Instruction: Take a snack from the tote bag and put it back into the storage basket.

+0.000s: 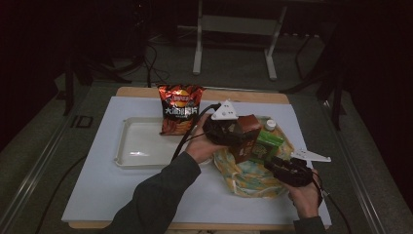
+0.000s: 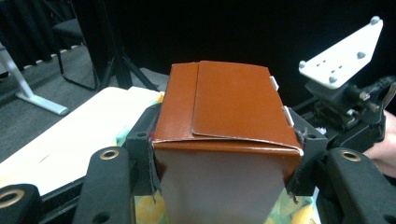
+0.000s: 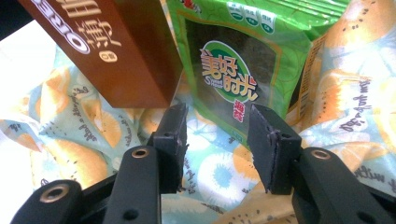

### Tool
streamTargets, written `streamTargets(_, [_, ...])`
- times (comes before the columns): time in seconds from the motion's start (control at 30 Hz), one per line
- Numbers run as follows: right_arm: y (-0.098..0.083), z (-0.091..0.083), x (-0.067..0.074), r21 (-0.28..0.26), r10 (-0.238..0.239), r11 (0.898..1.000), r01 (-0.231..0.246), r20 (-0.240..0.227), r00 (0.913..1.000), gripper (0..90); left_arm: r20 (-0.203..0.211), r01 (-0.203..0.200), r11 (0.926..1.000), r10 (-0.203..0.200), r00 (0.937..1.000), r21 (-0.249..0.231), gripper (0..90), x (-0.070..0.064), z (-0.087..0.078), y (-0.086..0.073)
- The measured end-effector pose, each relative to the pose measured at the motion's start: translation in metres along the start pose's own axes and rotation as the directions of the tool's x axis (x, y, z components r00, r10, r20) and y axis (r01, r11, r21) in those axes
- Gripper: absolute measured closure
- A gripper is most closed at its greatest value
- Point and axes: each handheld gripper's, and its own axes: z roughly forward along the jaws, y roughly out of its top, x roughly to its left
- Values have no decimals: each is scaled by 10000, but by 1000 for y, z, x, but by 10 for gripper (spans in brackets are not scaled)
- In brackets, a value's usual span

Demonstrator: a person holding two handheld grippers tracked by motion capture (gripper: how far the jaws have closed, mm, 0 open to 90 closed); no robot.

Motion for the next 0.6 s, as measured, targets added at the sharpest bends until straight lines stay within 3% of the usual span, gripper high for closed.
streamTargets(0.6, [-1,-3,-2,-6,-62,10000,62,-46,10000,578,373,-98,9994,110,9992,-326,421,-11,-8,21])
